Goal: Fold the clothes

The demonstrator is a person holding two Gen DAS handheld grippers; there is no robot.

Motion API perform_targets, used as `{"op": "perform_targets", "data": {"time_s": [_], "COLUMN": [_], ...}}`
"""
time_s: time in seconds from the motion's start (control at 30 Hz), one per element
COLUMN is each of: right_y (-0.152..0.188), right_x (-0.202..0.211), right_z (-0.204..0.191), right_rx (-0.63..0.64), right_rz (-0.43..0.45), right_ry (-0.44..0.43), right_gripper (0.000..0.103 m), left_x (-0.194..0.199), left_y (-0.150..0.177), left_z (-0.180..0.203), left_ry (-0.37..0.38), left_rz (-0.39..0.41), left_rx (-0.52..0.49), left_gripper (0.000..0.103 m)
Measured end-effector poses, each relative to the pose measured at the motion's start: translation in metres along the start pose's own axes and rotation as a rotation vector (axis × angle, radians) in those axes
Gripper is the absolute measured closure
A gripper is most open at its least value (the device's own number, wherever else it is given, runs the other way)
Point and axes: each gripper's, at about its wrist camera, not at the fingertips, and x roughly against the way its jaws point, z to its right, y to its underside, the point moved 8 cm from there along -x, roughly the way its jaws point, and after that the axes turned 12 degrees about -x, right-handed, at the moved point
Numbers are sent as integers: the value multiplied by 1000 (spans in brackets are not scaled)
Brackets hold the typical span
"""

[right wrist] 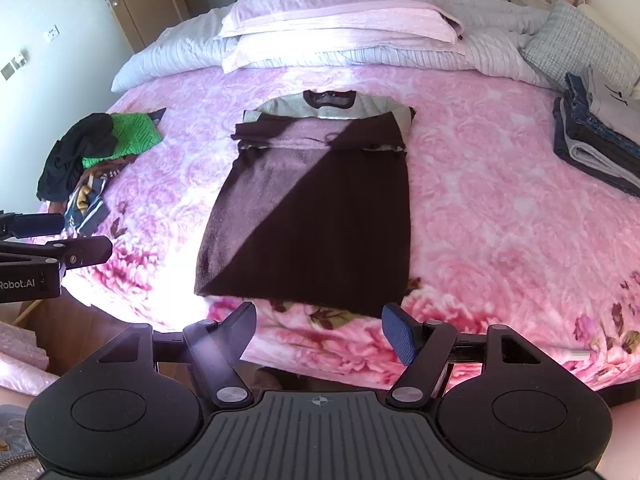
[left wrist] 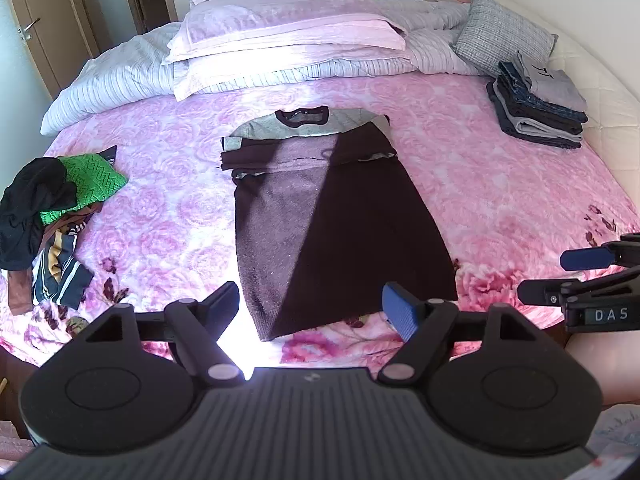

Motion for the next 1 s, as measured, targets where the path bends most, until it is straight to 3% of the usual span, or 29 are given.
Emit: {"op": "perform_targets", "data": {"time_s": [1.0], "right_y": [25], "right_x": [-3], "right_z": [-3], "right_rx": [16], "right_rz": [-34], "right_ry": [6], "right_gripper": [36], "left_x": [5], "left_y": [36], "left_z": [5], "left_ry": [-1], "left_rz": [-60], "left_rx": [19], "left_gripper": [25]}}
